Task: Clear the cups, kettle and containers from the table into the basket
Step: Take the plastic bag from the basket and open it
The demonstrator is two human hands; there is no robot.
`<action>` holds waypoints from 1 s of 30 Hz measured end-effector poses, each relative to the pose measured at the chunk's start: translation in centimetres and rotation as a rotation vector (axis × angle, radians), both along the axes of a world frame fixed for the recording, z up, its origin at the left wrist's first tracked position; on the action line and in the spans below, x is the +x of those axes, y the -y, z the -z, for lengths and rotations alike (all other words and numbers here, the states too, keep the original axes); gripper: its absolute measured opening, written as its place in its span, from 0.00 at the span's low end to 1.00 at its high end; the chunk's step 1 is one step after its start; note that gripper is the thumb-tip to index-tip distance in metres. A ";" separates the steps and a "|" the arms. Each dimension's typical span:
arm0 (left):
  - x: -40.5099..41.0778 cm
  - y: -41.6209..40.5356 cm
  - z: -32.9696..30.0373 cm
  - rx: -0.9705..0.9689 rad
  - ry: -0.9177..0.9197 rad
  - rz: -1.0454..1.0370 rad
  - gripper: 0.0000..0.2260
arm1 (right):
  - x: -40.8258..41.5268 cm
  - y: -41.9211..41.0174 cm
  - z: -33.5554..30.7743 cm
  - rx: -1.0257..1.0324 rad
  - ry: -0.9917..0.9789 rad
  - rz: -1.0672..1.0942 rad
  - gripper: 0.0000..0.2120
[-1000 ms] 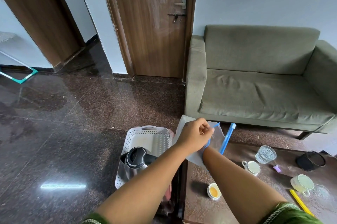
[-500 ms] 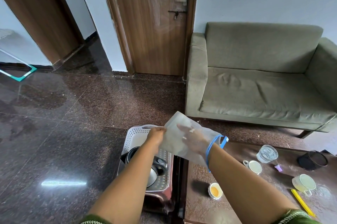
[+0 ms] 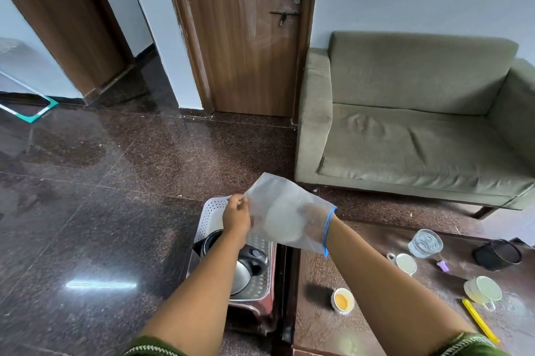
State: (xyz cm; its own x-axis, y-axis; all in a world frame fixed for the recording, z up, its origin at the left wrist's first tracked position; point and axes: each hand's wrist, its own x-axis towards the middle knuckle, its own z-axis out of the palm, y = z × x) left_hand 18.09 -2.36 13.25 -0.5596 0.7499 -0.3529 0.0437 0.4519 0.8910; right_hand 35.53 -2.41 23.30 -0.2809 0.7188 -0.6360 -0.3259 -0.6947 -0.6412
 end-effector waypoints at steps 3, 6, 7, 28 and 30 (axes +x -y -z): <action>-0.1 0.3 -0.4 0.017 0.103 -0.070 0.04 | 0.5 -1.3 1.4 -0.117 0.065 0.114 0.15; -0.4 0.6 -0.2 0.021 0.159 -0.058 0.05 | 1.1 -3.1 5.0 -0.126 0.184 0.088 0.10; -0.4 0.7 -0.2 0.028 0.200 -0.044 0.08 | 1.0 -3.3 5.8 -0.097 0.208 0.050 0.09; -0.5 1.6 -0.1 0.114 0.377 0.082 0.28 | 1.1 -2.6 7.4 0.007 0.398 -0.113 0.21; -0.3 1.6 -0.8 0.118 0.399 0.090 0.27 | 0.6 -2.3 7.0 0.009 0.245 -0.185 0.16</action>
State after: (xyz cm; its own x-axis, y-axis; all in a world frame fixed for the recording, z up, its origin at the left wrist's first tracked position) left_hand 17.83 -4.01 14.03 -0.3266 0.8380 -0.4372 -0.2808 0.3557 0.8914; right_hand 36.08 -0.11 16.26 -0.2468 0.6757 -0.6946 -0.0291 -0.7217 -0.6916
